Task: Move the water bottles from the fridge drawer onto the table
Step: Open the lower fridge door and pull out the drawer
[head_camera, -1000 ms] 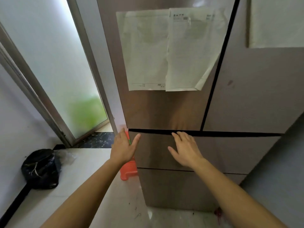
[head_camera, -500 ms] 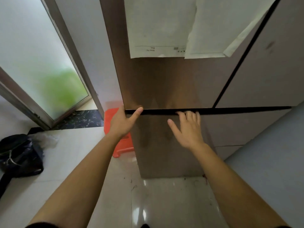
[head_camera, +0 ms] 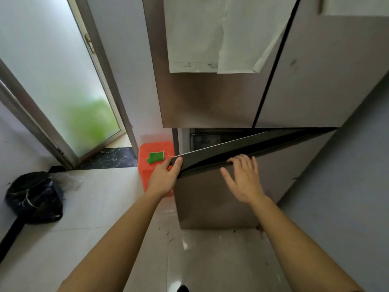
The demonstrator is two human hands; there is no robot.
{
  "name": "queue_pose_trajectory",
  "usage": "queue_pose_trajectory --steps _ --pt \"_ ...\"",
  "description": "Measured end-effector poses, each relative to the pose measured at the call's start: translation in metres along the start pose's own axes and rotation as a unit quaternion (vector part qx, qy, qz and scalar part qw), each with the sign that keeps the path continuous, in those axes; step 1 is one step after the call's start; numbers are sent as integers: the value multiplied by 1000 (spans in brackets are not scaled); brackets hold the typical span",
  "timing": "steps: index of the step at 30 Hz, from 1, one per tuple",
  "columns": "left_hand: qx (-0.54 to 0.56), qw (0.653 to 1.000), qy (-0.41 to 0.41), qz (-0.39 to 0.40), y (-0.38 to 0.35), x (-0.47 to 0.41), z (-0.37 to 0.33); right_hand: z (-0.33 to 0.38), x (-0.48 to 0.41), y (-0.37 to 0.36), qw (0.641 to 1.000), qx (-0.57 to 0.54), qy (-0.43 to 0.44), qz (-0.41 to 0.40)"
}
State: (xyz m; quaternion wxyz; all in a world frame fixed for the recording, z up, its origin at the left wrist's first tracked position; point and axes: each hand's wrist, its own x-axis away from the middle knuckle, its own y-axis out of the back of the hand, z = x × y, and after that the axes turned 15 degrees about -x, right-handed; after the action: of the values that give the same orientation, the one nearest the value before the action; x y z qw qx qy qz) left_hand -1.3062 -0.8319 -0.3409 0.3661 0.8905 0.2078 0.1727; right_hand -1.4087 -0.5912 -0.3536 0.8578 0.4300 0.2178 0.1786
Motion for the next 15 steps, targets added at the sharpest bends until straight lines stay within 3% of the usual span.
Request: queue_pose_trajectory --steps 7,10,15 --pt "38 994 -7 99 -38 117 -37 -23 96 49 985 -151 -80 7" --pt "-3 979 -88 183 -73 158 -65 -39 145 73 980 -170 -105 -23" --pt "81 938 -157 299 -148 196 -124 -75 228 115 957 -250 -141 -49"
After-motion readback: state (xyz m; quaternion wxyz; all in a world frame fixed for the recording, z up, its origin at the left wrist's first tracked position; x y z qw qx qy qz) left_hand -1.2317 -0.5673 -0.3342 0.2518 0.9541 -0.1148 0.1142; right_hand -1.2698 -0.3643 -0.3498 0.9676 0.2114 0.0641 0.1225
